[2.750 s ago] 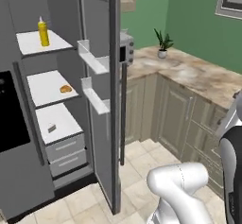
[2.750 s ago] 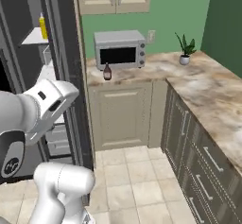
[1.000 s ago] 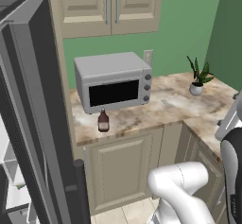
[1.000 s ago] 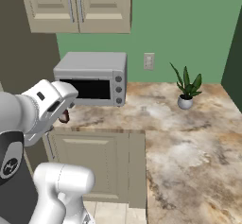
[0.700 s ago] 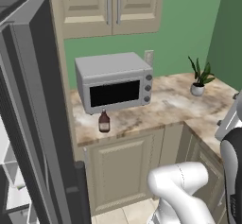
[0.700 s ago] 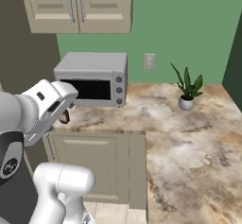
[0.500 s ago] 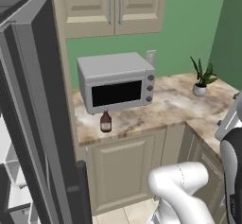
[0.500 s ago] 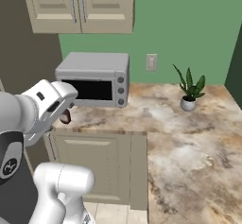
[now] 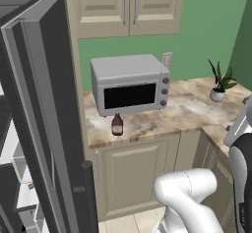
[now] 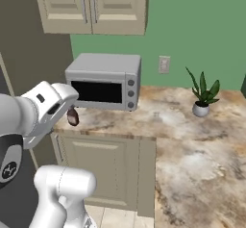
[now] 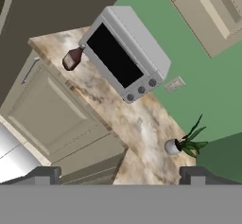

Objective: Place the mustard and ketchup from the counter to the top shelf of the fridge. If the existing items in the fridge are on the top shelf, move them to other shelves.

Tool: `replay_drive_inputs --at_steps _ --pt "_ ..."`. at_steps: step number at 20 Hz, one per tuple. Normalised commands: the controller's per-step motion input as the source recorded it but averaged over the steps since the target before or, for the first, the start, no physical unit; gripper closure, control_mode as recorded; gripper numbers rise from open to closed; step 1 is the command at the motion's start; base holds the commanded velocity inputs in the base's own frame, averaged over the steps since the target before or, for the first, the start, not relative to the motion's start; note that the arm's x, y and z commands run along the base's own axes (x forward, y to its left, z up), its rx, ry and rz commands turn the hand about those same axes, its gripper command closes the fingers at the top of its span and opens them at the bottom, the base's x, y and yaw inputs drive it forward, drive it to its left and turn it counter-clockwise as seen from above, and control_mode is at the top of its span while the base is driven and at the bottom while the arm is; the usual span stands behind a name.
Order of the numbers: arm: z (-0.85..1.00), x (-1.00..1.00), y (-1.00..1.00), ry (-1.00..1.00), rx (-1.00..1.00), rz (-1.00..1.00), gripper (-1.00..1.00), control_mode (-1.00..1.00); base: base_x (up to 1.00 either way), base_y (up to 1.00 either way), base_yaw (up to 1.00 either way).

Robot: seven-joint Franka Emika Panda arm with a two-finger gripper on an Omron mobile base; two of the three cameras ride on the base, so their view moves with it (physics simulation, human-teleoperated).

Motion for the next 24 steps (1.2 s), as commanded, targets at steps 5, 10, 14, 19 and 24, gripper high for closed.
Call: replay_drive_inputs --at_steps 5,10,14,19,24 --pt "0.00 0.00 0.00 0.00 0.00 0.00 -1.00 1.00 0.06 0.07 0.18" --pt "-0.07 0.33 0.00 0.05 0.07 0.22 -1.00 -1.00 0.00 0.00 0.00" --pt "-0.21 0.55 0.05 0.06 0.14 0.16 -1.00 -1.00 0.00 0.00 0.00" --pt "-0.33 0.41 0.26 0.13 0.22 0.05 -1.00 -1.00 0.00 0.00 0.00" --pt "-0.42 0.40 0.38 0.19 0.23 0.05 -1.00 -1.00 0.00 0.00 0.00"
